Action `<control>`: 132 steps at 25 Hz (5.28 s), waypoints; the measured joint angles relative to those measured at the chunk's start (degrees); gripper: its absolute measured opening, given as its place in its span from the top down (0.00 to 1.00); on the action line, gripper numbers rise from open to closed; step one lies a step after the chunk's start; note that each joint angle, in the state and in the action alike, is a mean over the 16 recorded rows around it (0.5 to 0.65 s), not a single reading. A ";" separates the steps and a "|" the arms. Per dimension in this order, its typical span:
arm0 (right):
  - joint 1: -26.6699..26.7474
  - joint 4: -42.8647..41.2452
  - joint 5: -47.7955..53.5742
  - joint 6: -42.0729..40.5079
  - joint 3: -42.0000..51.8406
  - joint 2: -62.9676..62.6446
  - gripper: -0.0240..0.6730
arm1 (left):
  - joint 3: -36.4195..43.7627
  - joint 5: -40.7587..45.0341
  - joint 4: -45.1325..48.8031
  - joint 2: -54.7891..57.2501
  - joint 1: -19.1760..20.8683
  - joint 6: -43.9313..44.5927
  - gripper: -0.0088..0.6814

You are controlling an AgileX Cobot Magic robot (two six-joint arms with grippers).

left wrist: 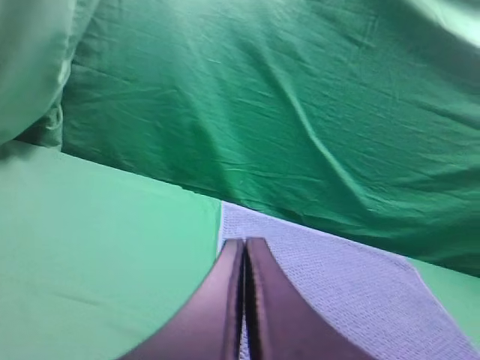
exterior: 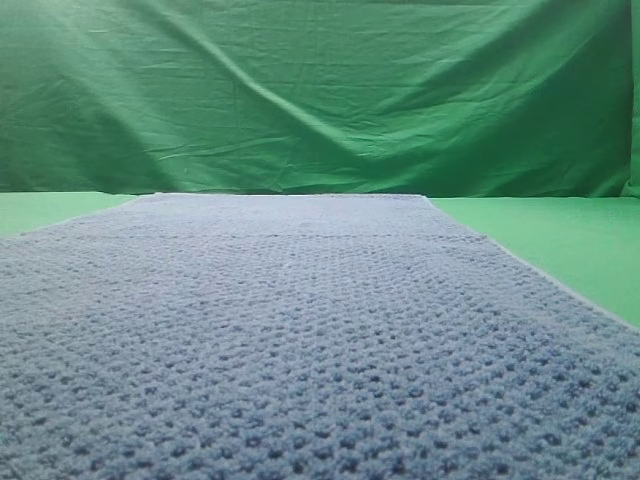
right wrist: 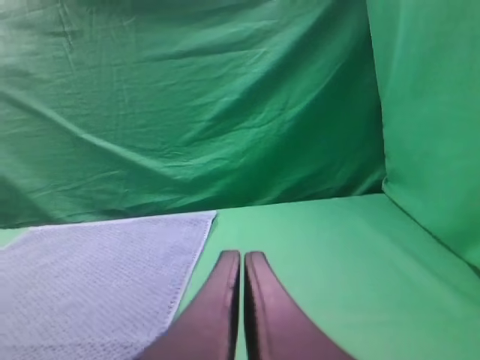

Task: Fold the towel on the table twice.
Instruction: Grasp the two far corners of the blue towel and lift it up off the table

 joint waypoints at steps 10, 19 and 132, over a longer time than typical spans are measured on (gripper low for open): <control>0.00 -0.09 10.85 -1.48 -14.66 14.79 0.97 | -12.61 14.65 1.52 9.49 -1.26 -0.22 0.99; 0.00 -0.01 15.55 -1.46 -18.84 23.06 0.97 | -17.15 18.43 2.15 15.09 -3.53 -0.28 0.99; 13.69 -6.76 27.92 8.19 -71.87 99.63 0.97 | -78.26 42.85 9.65 103.28 -4.14 2.52 0.99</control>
